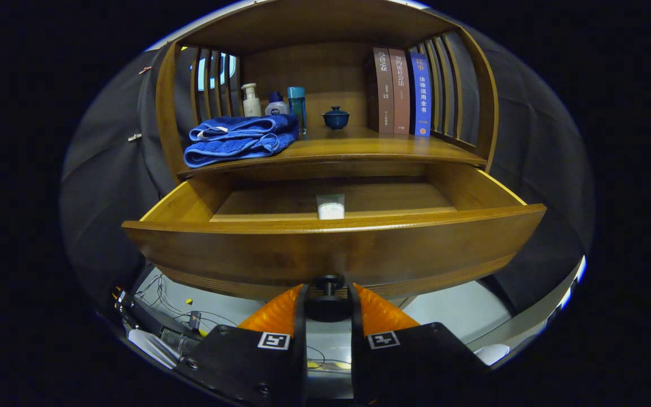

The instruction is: Pull open the drawer, take out the items inside it, and place them on the countertop above the cabinet.

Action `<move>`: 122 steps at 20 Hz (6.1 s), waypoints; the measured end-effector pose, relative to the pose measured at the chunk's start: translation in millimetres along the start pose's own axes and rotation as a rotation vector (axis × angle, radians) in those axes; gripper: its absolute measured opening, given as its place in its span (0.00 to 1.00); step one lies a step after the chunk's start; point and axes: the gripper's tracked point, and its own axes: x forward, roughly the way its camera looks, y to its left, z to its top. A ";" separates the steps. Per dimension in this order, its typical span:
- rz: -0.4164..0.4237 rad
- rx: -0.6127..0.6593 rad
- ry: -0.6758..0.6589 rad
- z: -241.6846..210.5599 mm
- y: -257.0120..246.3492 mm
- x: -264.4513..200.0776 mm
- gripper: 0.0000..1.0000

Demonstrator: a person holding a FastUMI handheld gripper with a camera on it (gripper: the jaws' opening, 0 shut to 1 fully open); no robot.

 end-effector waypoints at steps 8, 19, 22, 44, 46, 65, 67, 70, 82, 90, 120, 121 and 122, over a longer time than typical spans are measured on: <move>0.003 0.012 0.056 -30.1 0.5 -28.3 0.35; -0.021 0.065 0.087 -14.4 -1.4 -53.1 0.74; -0.032 0.080 0.055 11.0 4.7 -82.1 0.99; -0.043 0.006 0.577 34.5 6.1 102.5 0.98; -0.053 -0.015 0.613 24.0 2.8 107.4 0.92; -0.008 0.010 0.550 33.1 -7.4 78.5 0.43; 0.004 0.020 0.511 44.2 -6.4 62.7 0.43; 0.026 0.032 0.451 63.1 -3.9 37.8 0.43; 0.045 0.049 0.207 198.3 3.8 49.5 0.42; -0.020 0.054 0.221 235.5 -6.8 142.3 0.42; 0.007 0.050 -0.061 219.7 7.3 24.8 0.99; 0.009 0.046 -0.091 215.2 9.2 10.6 0.99; 0.007 0.044 -0.119 210.8 8.4 -2.1 0.99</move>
